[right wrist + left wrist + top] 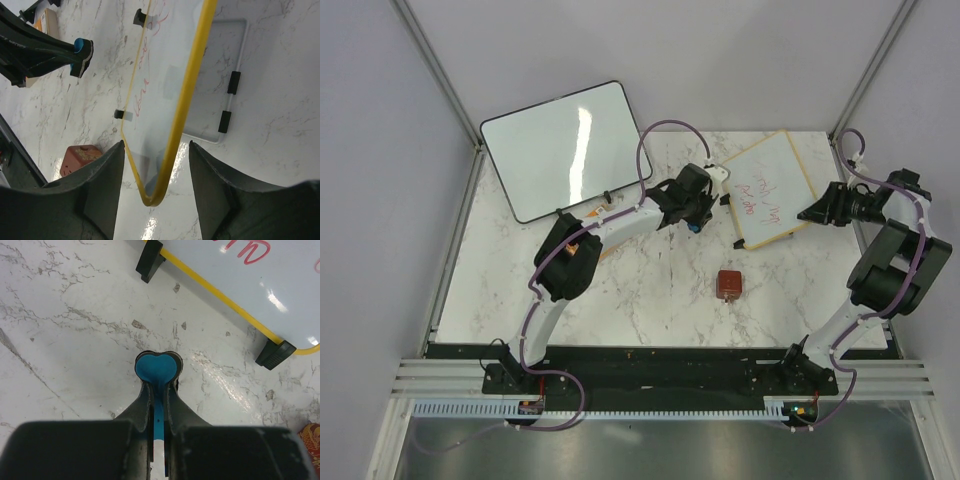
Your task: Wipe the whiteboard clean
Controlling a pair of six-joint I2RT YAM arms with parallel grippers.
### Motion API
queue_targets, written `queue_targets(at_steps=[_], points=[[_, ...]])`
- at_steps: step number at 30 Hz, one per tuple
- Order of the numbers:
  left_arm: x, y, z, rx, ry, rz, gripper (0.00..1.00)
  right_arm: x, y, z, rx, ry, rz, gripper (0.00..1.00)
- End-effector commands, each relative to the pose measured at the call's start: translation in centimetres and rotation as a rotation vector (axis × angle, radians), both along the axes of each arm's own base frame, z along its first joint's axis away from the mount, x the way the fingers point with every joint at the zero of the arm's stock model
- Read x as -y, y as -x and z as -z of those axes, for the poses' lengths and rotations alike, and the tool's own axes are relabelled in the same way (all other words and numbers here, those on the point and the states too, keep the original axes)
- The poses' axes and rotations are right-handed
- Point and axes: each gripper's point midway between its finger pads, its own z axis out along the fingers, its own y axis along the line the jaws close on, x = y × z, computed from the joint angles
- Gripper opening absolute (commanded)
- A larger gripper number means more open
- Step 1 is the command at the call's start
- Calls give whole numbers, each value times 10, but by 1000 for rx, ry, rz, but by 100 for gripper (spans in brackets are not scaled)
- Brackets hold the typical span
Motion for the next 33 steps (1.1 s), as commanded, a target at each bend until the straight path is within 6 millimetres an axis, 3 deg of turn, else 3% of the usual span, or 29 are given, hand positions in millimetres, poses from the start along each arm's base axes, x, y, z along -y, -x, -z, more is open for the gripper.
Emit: queue_targets(at_steps=[1,10,17,24,33], points=[[19,-8,-51,59,120,9,2,9,-27,-13,103,23,21,60],[31,-16,-57,72,148,20,2,-12,-36,-2,113,8,-19,50],[38,-22,-64,83,170,15,2,-14,-33,11,74,57,-28,22],[40,-23,-70,93,182,15,2,-14,-8,21,13,139,-103,1],[51,-19,-81,92,233,39,2,-8,-3,31,-93,136,-100,0]])
